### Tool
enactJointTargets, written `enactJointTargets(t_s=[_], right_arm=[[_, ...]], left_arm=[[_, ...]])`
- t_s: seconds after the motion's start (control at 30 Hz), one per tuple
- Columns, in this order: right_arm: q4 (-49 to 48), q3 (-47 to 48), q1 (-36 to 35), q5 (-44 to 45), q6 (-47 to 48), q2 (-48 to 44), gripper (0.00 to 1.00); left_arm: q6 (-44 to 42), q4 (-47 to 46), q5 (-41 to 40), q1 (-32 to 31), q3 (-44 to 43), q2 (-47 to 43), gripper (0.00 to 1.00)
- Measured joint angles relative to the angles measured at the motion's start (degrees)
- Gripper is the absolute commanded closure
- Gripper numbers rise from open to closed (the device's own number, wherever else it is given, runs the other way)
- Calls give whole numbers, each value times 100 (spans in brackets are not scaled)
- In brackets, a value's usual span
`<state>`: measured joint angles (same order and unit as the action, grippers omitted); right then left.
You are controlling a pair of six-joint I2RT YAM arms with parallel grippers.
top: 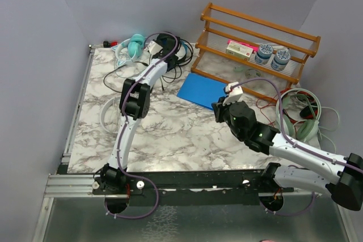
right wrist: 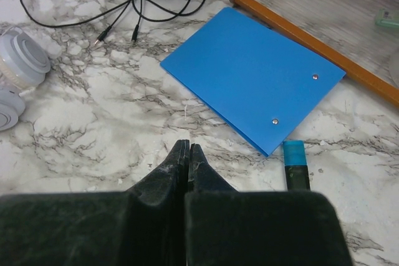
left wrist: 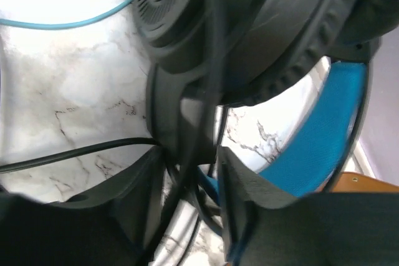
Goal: Wrap the headphones
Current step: Pick up the headphones from the center of the board.
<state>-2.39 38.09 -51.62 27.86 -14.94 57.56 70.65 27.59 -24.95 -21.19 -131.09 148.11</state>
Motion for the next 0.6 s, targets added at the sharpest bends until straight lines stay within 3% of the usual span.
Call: enactJointTargets(t_s=[0.07,0.17,0.4,0.6], right_arm=[[44,0,0,0,0,0,99],[98,0,0,0,0,-13,99],[168,0,0,4,-4,-144,99],[260,4,0,4,-22,-310,99]], left_arm=[[15,31,-22,4,-55,72,85],[-20,105,-26,7,-55,81,100],[-380,304,-258,-4,494,-544,100],[-911,466,-752,-15,1360,-2232,100]])
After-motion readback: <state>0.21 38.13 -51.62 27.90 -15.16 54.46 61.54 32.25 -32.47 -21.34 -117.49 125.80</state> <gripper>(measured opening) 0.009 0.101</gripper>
